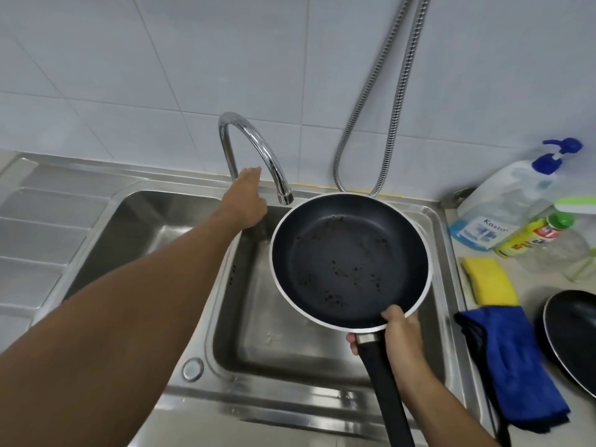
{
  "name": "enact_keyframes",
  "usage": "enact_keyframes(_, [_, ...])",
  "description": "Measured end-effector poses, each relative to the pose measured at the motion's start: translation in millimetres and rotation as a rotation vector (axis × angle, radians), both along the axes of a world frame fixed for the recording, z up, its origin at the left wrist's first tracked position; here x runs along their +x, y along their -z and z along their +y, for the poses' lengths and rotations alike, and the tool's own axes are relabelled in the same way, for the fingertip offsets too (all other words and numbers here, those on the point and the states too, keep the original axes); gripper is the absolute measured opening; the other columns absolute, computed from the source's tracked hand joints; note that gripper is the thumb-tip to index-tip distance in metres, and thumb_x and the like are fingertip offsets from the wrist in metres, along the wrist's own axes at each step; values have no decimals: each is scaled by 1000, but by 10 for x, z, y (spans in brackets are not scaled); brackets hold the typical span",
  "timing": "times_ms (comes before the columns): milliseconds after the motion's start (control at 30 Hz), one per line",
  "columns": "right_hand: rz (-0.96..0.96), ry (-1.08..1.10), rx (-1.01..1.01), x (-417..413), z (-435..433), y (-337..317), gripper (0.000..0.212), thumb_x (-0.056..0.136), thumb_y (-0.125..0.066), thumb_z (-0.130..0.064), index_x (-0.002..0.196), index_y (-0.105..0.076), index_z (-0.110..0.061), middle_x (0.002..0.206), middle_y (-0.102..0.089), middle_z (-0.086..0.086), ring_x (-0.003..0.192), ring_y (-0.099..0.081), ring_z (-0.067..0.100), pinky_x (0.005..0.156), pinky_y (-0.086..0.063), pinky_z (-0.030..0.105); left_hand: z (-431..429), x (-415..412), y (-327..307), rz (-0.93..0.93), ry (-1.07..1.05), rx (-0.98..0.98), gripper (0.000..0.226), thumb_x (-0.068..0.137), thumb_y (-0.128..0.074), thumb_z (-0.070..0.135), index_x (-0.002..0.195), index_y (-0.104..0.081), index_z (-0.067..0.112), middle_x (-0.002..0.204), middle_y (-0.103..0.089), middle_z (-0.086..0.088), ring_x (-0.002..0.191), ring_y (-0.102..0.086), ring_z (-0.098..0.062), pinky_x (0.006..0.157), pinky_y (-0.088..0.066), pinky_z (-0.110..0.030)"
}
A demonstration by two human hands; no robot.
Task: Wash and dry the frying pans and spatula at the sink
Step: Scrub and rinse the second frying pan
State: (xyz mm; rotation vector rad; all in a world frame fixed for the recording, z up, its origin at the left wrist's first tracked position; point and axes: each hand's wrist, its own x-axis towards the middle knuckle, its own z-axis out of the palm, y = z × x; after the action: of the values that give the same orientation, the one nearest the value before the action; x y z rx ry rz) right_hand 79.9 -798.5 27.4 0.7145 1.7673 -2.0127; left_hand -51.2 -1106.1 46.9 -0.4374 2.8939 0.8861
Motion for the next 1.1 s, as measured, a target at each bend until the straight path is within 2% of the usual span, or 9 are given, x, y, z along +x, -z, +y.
enact_keyframes(300, [-5,-113,2,5,-152,-125,33,89,-33,-5,109,-55,11,63,-57,38,49,-53,37,45,-44,31,-71,290,-14,-13,23,-68,58,90,-46,-10,146,-43,5,153,-43,-18,135,-46,-41,107,-41,-47])
enact_keyframes(533, [51,-128,4,14,-226,-237,26,91,-31,-2,106,-51,-9,65,-59,33,48,-54,33,46,-46,34,-83,422,-25,-34,39,-37,68,92,-44,-7,157,-28,5,164,-30,-15,146,-36,-34,114,-35,-39])
enact_keyframes(633, [47,-113,-10,31,-244,-243,28,90,-31,-2,109,-51,-9,65,-58,34,51,-53,35,48,-47,38,-15,638,-20,100,-74,101,42,96,-44,-2,138,-45,0,120,-58,-24,110,-57,-41,82,-38,-35])
enact_keyframes(700, [41,-105,-2,36,-256,-216,33,89,-32,-3,115,-51,-6,66,-58,37,52,-54,37,49,-48,39,132,870,-1,155,-213,267,34,105,-43,15,135,-50,0,124,-60,-24,120,-56,-41,88,-35,-31])
enact_keyframes(767, [32,-86,11,35,-286,-179,38,86,-33,-5,120,-50,-4,66,-59,38,52,-56,39,50,-49,40,351,1165,11,84,-338,418,53,108,-37,45,142,-50,7,141,-57,-15,129,-52,-29,97,-32,-30])
enact_keyframes(867, [19,-52,2,37,-354,-78,46,85,-34,-8,129,-47,-2,71,-61,41,54,-59,41,50,-52,40,598,1547,213,-114,-364,592,87,89,-34,83,138,-60,16,139,-62,-8,127,-58,-27,111,-38,-38])
enact_keyframes(933, [4,-17,-22,55,-409,-25,49,86,-35,-9,133,-47,-4,84,-63,44,56,-61,42,52,-54,42,694,1675,296,-235,-400,750,96,68,-40,99,118,-71,23,120,-73,-6,113,-67,-25,110,-47,-46])
enact_keyframes(1033, [8,37,-61,117,-510,47,53,82,-40,-14,133,-47,-23,101,-64,39,69,-66,48,61,-58,52,853,1714,326,-300,-384,1030,57,86,-53,76,115,-67,29,117,-74,0,111,-69,-22,109,-48,-44])
enact_keyframes(1100, [21,57,-36,132,-541,258,54,76,-47,-26,128,-49,-42,121,-66,26,97,-68,48,81,-60,60,955,1698,332,-288,-374,1073,45,93,-62,56,123,-67,22,114,-75,-1,112,-69,-24,110,-47,-45])
